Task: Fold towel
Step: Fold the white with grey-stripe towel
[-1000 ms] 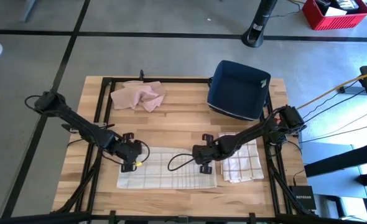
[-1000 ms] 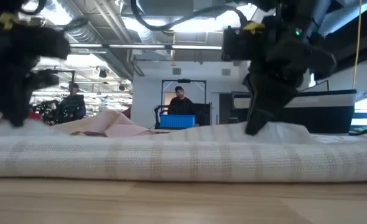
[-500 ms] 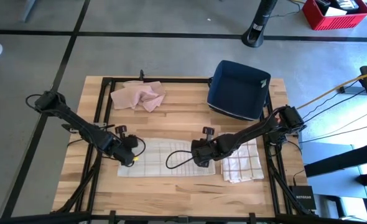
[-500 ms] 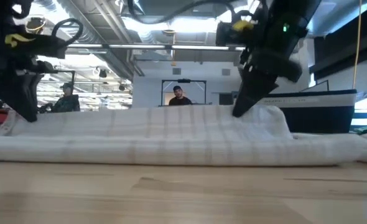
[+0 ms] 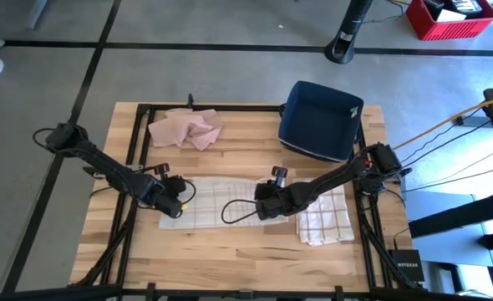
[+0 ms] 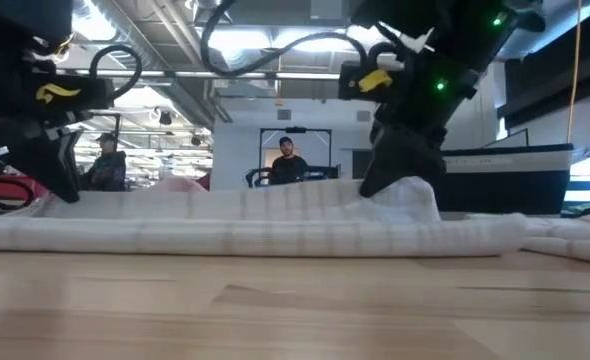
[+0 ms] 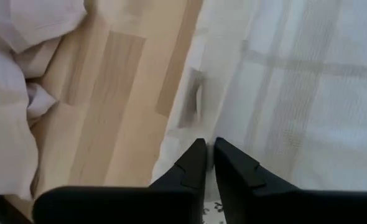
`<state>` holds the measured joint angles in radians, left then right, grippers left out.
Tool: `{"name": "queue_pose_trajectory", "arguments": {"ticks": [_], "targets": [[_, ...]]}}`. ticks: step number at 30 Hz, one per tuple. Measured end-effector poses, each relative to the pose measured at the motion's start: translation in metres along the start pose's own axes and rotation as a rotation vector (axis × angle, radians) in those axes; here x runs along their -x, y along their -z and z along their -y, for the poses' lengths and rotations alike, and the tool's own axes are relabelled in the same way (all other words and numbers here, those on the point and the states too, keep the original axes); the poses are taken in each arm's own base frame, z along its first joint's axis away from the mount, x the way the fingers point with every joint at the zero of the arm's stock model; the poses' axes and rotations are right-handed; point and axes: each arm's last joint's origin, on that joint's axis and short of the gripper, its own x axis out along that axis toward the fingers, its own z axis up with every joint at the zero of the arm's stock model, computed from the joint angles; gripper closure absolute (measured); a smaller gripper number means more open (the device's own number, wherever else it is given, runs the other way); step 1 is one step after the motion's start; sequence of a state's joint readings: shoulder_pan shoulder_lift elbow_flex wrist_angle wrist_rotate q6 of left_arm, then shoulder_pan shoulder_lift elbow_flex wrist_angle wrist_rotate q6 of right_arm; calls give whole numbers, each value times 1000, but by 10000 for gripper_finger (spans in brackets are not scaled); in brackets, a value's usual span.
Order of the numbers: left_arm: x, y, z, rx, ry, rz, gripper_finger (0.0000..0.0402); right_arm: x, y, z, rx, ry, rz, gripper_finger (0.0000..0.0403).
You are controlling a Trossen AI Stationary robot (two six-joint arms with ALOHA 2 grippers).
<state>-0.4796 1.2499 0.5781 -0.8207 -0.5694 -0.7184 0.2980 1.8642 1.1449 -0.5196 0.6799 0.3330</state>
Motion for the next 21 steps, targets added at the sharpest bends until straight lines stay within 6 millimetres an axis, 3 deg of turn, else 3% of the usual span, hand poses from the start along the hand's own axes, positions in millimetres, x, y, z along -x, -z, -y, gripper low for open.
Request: {"name": "queue_pose_trajectory", "arguments": {"ticks": [3, 8, 14, 17, 21], "targets": [[-2, -2, -2, 9, -10, 0, 352, -7, -1, 5, -40, 15, -15, 363], [-3, -2, -7, 3, -38, -37, 291, -14, -1, 13, -62, 40, -58, 281], [10, -14, -6, 30, 3, -46, 253, 2, -18, 22, -27, 54, -116, 211], [17, -22, 6, 11, 101, 45, 252, 15, -27, 21, -5, -47, -143, 198], [20, -24, 24, -37, 278, 131, 259, 21, -29, 2, 74, -319, -126, 194]]}}
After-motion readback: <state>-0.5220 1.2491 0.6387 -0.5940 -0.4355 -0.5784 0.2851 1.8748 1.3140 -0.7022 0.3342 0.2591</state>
